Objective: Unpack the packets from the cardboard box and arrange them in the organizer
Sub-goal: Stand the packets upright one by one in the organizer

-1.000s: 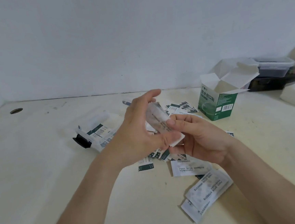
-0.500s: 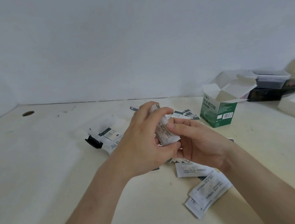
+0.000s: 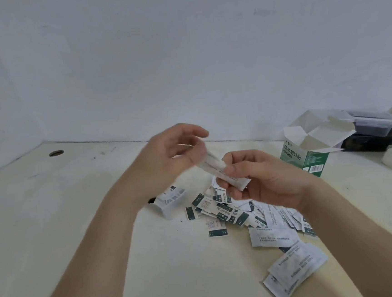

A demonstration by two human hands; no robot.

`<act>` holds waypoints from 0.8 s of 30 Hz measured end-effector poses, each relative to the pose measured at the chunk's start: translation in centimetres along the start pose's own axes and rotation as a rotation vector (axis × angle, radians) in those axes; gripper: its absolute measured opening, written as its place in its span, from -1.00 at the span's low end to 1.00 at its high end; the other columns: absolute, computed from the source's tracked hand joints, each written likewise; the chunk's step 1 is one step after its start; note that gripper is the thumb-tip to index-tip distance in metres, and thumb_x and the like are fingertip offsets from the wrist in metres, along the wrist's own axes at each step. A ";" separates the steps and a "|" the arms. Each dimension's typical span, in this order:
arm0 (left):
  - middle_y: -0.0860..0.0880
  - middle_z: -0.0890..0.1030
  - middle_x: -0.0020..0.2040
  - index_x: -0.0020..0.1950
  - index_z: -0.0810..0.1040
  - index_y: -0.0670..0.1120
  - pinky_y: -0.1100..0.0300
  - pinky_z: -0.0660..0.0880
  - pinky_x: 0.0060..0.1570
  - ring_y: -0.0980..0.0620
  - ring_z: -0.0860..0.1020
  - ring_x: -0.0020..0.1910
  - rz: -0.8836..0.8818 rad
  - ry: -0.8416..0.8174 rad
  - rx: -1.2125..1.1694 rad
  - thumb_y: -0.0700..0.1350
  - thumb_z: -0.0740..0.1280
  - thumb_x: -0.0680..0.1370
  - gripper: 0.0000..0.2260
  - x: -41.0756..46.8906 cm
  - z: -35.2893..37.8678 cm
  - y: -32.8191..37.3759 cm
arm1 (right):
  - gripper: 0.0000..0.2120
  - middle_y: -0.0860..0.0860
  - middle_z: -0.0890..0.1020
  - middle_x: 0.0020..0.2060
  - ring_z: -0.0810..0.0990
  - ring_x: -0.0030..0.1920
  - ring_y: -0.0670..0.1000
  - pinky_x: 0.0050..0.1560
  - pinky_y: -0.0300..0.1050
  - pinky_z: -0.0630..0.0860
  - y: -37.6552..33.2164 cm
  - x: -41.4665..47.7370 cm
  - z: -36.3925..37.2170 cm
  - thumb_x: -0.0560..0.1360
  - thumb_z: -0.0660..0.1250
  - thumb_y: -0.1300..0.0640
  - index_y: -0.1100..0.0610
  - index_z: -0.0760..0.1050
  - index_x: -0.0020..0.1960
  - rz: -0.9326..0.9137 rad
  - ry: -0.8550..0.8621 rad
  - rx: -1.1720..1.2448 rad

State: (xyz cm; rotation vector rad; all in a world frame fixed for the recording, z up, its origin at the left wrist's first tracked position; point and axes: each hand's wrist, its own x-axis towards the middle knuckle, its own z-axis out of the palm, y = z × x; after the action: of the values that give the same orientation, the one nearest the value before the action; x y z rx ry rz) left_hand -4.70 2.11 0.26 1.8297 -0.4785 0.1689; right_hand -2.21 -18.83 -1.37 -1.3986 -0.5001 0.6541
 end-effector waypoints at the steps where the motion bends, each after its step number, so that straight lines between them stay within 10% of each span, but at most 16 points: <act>1: -0.11 0.62 0.05 0.09 0.60 0.00 0.11 0.57 0.09 -0.03 0.63 0.03 -0.059 0.015 0.000 0.05 0.31 0.49 -0.77 0.2 -0.9 -0.1 | -0.82 0.12 0.57 -0.27 0.52 -0.36 0.01 -0.24 -0.18 0.46 -0.5 0.4 0.1 0.38 0.47 0.18 0.16 0.45 -0.19 -0.002 0.021 -0.109; 6: -0.09 0.66 -0.07 0.03 0.64 -0.08 0.22 0.57 -0.23 -0.02 0.63 -0.26 -0.269 0.048 -0.031 0.03 0.33 0.54 -0.78 1.7 -2.9 -1.3 | -0.84 0.11 0.62 -0.33 0.58 -0.38 -0.10 -0.31 -0.32 0.41 -2.8 2.5 1.9 0.44 0.47 0.19 0.21 0.50 -0.18 -0.043 0.175 -0.677; 13: -0.15 0.64 -0.07 0.02 0.64 -0.13 0.18 0.61 -0.11 -0.03 0.66 -0.12 -0.329 0.159 -0.025 -0.39 0.38 0.45 -0.77 3.7 -4.9 -3.7 | -0.77 -0.10 0.56 -0.15 0.48 -0.22 -0.10 -0.22 -0.18 0.43 -3.0 6.7 2.8 0.39 0.48 -0.03 -0.01 0.44 -0.12 -0.081 0.270 -1.356; 24: 0.14 0.59 -0.03 0.08 0.57 0.10 0.28 0.43 -0.20 0.12 0.56 -0.10 -0.227 0.235 0.571 -0.25 0.28 0.46 -0.69 5.1 -5.4 -6.1 | -0.71 -0.07 0.55 -0.23 0.58 -0.18 0.01 -0.21 -0.11 0.48 -1.1 13.6 1.4 0.39 0.48 -0.04 0.04 0.43 -0.05 0.045 0.232 -1.519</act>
State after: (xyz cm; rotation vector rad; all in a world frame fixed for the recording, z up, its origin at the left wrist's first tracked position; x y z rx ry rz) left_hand 3.06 7.43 -1.61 2.3662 -0.0495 0.3901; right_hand 6.97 -8.59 -0.86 -2.8584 -0.8252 0.0149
